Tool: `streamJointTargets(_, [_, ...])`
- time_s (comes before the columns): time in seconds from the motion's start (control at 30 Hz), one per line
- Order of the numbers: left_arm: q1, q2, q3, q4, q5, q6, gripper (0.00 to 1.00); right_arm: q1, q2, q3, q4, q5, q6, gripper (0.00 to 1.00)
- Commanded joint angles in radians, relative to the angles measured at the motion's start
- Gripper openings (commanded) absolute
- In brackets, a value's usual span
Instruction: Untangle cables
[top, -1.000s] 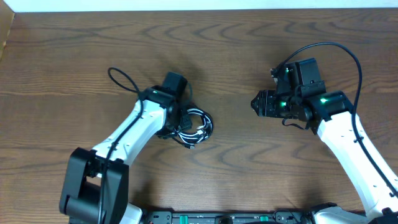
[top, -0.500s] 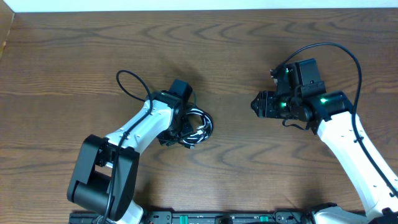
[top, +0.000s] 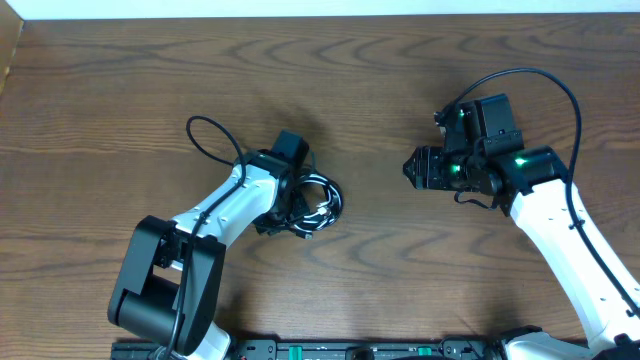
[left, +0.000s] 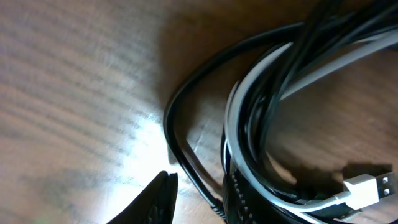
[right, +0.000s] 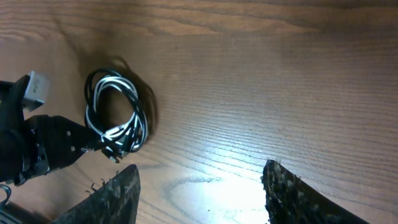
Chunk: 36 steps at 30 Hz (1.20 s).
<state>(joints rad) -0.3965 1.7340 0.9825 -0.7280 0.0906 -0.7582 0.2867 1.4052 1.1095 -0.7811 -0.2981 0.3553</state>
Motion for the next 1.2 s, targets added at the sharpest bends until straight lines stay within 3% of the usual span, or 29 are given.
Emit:
streamJointTargets(0.0, [0.001,0.01,-0.008,0.024,-0.024,0.031,0.29,0.003,-0.004,0.001,0.001,0.004,-0.013,0.59])
streamJointTargets(0.17, [0.011,0.01,-0.008,0.066,-0.021,0.109,0.29,0.003,-0.004,0.001,-0.001,0.004,-0.013,0.59])
streamJointTargets(0.4, [0.012,0.01,-0.008,0.174,-0.021,0.391,0.3,0.003,-0.004,0.001,0.002,0.005,-0.013,0.59])
streamJointTargets(0.57, [0.012,0.01,-0.008,0.218,-0.021,0.492,0.29,0.003,-0.004,0.001,0.002,0.004,-0.013,0.59])
streamJointTargets(0.77, [0.017,-0.012,0.022,0.198,0.015,0.474,0.29,0.003,-0.004,0.001,0.003,0.005,-0.013,0.6])
streamJointTargets(1.17, [0.004,-0.026,0.02,0.199,0.034,0.032,0.3,0.003,-0.002,0.001,0.007,0.005,-0.013,0.6])
